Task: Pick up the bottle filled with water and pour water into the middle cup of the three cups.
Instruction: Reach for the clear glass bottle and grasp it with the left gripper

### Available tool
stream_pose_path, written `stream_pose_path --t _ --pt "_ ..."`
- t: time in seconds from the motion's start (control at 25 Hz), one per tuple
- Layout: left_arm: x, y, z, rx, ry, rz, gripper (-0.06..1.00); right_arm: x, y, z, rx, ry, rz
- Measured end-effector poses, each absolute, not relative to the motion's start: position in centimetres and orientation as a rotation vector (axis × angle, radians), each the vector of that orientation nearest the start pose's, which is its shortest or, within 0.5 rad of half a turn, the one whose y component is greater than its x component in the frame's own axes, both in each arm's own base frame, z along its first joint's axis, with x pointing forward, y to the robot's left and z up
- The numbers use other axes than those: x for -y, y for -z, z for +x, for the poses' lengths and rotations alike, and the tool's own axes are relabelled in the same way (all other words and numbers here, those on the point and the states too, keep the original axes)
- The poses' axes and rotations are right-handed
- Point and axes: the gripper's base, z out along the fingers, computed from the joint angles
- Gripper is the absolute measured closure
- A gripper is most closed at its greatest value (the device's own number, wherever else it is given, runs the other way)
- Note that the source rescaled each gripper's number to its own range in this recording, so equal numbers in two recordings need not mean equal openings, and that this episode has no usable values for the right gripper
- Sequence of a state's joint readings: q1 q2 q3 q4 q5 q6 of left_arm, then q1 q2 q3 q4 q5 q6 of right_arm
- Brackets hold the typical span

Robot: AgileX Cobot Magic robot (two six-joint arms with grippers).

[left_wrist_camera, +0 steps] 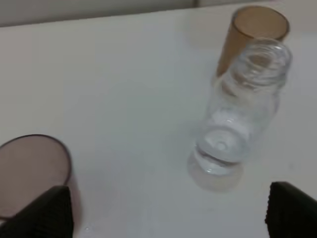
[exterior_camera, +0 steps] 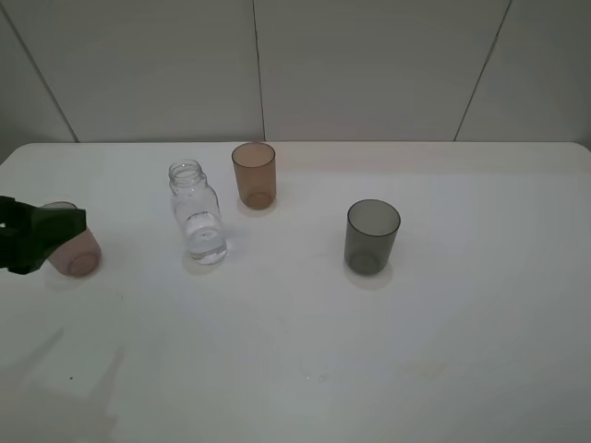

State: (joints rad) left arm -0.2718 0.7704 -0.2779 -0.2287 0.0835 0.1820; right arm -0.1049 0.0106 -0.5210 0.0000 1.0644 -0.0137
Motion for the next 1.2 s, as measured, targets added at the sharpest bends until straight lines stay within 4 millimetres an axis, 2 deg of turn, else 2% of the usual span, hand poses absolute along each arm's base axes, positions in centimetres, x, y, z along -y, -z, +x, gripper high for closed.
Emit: stream_pose_path --t 0.12,0.32,0.48,0.76,1.0,1.2 --pt "6.4 -21.5 14.5 -2.071 0.289 0.365 -0.06 -0.1 -28.3 -0.6 -2.036 0.074 0.093" --pt "9.1 -19.1 15.9 -2.130 0.347 0.397 -0.06 -0.1 -28.3 -0.6 -2.036 0.074 0.093" --pt "9.8 -17.2 17.1 -2.159 0.318 0.372 -0.06 -0.1 -28.3 -0.6 -2.036 0.074 0.093" --pt "10.4 -15.2 19.0 -2.095 0.280 0.315 -0.06 -0.1 -28.3 -0.6 -2.036 0.074 0.093" --pt "12.5 -14.0 19.1 -2.001 0.301 0.407 -0.06 -0.1 -28.3 -0.6 -2.036 0.074 0.093" --pt "12.4 -12.2 19.5 -2.031 0.246 0.342 -0.06 -0.1 -28.3 -0.6 -2.036 0.074 0.093"
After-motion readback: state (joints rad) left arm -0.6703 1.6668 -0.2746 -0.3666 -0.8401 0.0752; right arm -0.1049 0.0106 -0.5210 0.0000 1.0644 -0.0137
